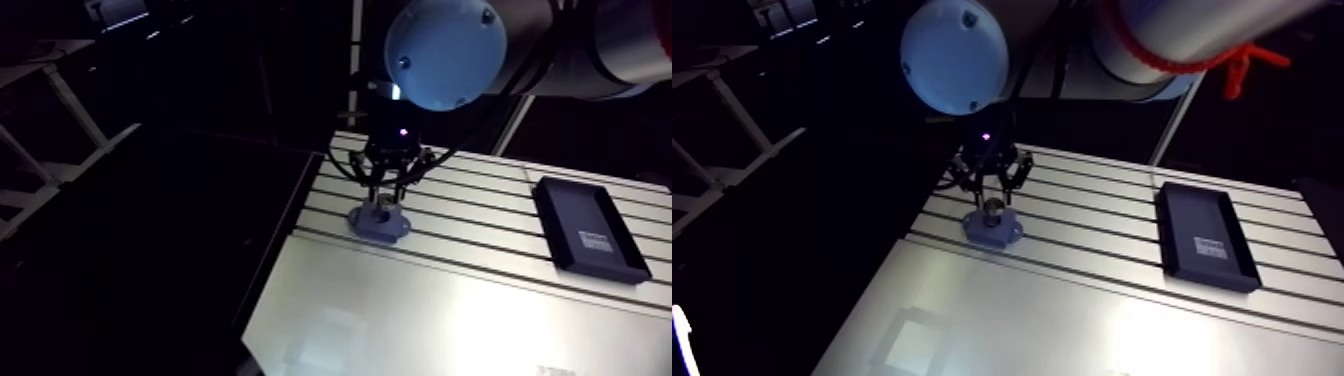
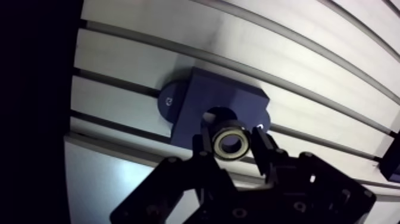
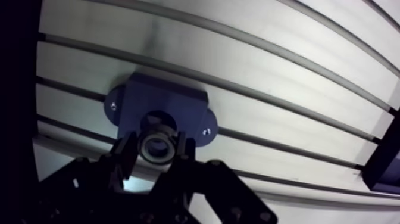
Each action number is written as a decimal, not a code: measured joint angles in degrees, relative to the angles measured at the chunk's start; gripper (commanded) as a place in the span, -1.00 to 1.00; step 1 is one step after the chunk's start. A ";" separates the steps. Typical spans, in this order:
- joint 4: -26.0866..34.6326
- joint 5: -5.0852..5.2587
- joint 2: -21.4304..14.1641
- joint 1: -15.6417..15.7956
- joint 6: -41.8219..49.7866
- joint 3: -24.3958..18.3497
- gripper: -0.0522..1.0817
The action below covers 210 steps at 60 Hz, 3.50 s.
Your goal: Pick up the bearing and press it into the housing until flush.
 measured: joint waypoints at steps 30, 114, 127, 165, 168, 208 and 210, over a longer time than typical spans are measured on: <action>-1.89 0.09 1.07 0.37 -0.64 0.53 0.24; -4.13 0.09 2.82 0.74 -0.94 1.13 0.23; -4.28 0.15 2.83 0.70 -0.95 1.20 0.23; -4.25 0.15 2.29 0.63 -0.97 1.63 0.24; -4.24 0.15 2.25 0.61 -0.96 1.65 0.24; -4.22 0.09 2.15 0.57 -0.96 2.08 0.24; -4.22 0.09 2.15 0.58 -0.96 2.09 0.24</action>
